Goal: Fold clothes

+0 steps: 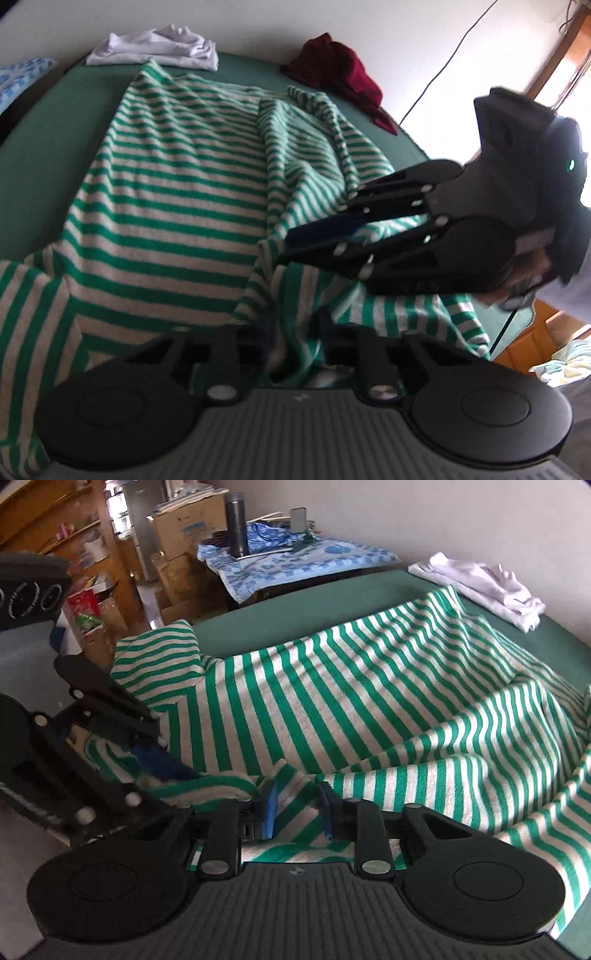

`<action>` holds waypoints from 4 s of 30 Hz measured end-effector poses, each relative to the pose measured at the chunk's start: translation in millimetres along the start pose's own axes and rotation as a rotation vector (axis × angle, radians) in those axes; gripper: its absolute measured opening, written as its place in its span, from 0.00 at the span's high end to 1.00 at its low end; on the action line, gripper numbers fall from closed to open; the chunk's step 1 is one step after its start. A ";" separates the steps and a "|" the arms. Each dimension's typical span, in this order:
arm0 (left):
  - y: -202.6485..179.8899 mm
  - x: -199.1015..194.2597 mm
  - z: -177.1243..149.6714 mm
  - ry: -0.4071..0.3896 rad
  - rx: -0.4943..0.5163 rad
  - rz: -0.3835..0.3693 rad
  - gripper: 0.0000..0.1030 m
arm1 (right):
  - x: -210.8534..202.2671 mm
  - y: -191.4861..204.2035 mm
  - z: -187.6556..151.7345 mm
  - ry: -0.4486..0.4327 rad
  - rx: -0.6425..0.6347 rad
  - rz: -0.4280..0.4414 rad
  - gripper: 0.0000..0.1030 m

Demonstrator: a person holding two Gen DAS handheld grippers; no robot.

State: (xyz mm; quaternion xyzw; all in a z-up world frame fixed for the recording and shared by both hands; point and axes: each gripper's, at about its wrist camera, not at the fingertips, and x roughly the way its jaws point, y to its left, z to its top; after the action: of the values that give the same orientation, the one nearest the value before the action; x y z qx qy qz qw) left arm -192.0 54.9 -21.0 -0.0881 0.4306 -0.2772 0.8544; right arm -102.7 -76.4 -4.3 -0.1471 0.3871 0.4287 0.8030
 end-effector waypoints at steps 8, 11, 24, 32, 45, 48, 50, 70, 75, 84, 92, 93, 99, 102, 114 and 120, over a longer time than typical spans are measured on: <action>3.4 -52.0 0.7 -0.093 -0.031 -0.031 0.95 | -19.9 1.4 25.2 -0.156 0.107 0.069 0.99; 14.6 -45.6 -4.9 -0.035 -0.061 -0.010 0.95 | 3.0 0.9 29.9 -0.164 0.132 0.080 0.98; 35.6 -28.6 -1.2 0.007 -0.094 0.001 0.95 | -75.2 -13.0 -30.3 0.041 0.273 0.115 0.60; 37.7 -27.0 22.9 0.028 -0.064 -0.064 0.97 | -82.2 34.7 -83.0 0.189 0.204 0.007 0.71; 48.9 -42.5 24.6 0.124 -0.056 -0.084 1.00 | -82.2 20.4 -94.4 0.225 0.267 0.017 0.80; 30.7 -40.5 19.1 0.113 0.019 -0.078 0.99 | -93.0 15.7 -88.5 0.202 0.321 0.036 0.62; 20.0 -35.0 19.2 0.103 0.044 -0.112 0.98 | -106.5 11.4 -89.4 0.172 0.365 -0.004 0.62; 12.5 -8.2 0.7 0.261 0.190 -0.139 0.85 | -126.1 8.5 -114.0 0.202 0.328 -0.320 0.82; -4.0 -26.5 16.2 0.173 0.288 -0.122 0.52 | -147.8 25.7 -110.1 0.152 0.283 -0.219 0.77; -1.2 4.5 3.9 0.216 0.355 -0.068 0.60 | -111.2 39.0 -114.5 0.191 0.165 -0.308 0.91; -5.8 1.4 1.0 0.205 0.349 -0.057 0.53 | -125.5 20.8 -115.5 0.080 0.358 -0.323 0.94; -7.3 1.6 1.2 0.208 0.359 -0.054 0.53 | -125.8 22.1 -115.3 0.086 0.345 -0.321 0.93; -4.2 -1.6 6.4 0.219 0.344 -0.046 0.53 | -141.7 20.3 -103.0 0.031 0.358 -0.173 0.81; -12.2 -7.1 10.8 0.204 0.366 -0.046 0.54 | -122.5 20.8 -101.3 0.104 0.316 -0.110 0.82; -13.1 17.0 39.2 0.091 0.242 0.156 0.35 | -111.8 -128.4 10.0 -0.194 0.312 -0.346 0.45; 18.5 15.1 23.2 0.098 -0.049 0.174 0.24 | -22.5 -263.1 58.2 -0.186 0.540 -0.457 0.56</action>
State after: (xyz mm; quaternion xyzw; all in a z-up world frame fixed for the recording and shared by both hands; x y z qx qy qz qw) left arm -159.2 59.9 -24.3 -0.0575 0.4846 -0.1952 0.8507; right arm 129.7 -211.3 25.5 0.0271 0.3688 0.1323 0.9196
